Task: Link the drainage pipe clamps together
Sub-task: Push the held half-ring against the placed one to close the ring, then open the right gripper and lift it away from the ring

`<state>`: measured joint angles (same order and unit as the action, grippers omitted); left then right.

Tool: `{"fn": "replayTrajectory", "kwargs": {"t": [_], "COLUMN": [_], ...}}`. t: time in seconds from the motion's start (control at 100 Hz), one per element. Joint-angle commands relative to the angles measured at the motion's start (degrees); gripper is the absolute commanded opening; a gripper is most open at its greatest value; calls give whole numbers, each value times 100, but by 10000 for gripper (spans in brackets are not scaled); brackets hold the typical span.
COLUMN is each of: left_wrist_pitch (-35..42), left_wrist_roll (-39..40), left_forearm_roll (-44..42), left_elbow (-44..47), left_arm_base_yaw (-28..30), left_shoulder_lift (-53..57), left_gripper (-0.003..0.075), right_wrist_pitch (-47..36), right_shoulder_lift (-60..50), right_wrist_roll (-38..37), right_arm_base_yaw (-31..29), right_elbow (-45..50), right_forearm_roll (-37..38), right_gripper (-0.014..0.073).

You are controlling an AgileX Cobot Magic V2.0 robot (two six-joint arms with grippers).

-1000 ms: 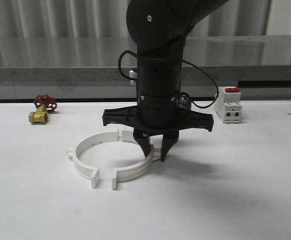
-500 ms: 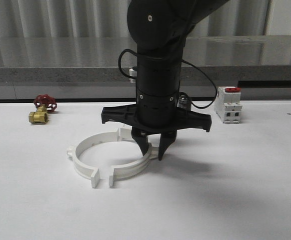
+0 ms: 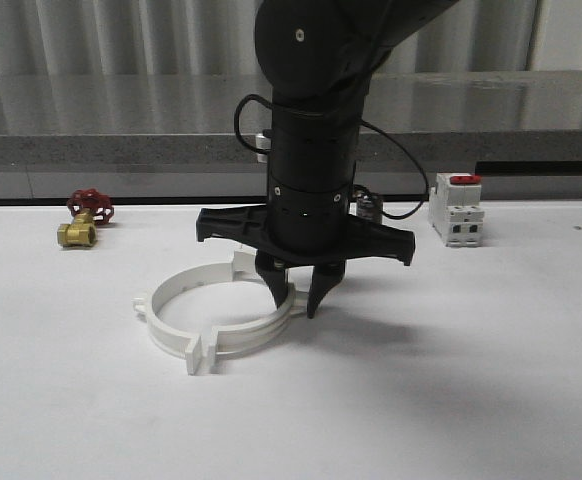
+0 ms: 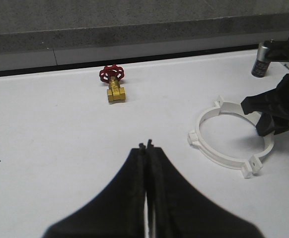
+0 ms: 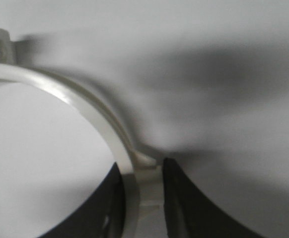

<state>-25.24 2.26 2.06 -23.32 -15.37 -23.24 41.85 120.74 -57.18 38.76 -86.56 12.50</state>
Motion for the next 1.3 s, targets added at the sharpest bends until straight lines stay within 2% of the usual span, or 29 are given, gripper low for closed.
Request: {"fn": "replayTrajectory", "kwargs": {"t": [0.0, 0.28, 0.77, 1.16, 1.29], "left_wrist_pitch": [413, 413, 413, 413, 413], "left_wrist_roll": [3, 3, 3, 3, 3], "left_forearm_roll": [14, 14, 14, 14, 14], "left_elbow": [-156, -156, -156, -156, -156], "left_arm_base_yaw": [7, 7, 7, 7, 7], "left_shoulder_lift": [-29, -29, -29, -29, -29], "left_gripper": [-20, -20, -20, -20, -20], "right_wrist_pitch": [-144, -144, -139, -207, -74], "right_shoulder_lift": [-315, -315, -315, -615, -921], "right_wrist_roll": [12, 12, 60, 318, 710], "right_arm_base_yaw": [4, 4, 38, -37, -177], "right_elbow": [-183, -183, -183, -185, -185], "right_forearm_roll": [37, -46, -84, 168, 213], "right_gripper": [69, 93, 370, 384, 384]}}
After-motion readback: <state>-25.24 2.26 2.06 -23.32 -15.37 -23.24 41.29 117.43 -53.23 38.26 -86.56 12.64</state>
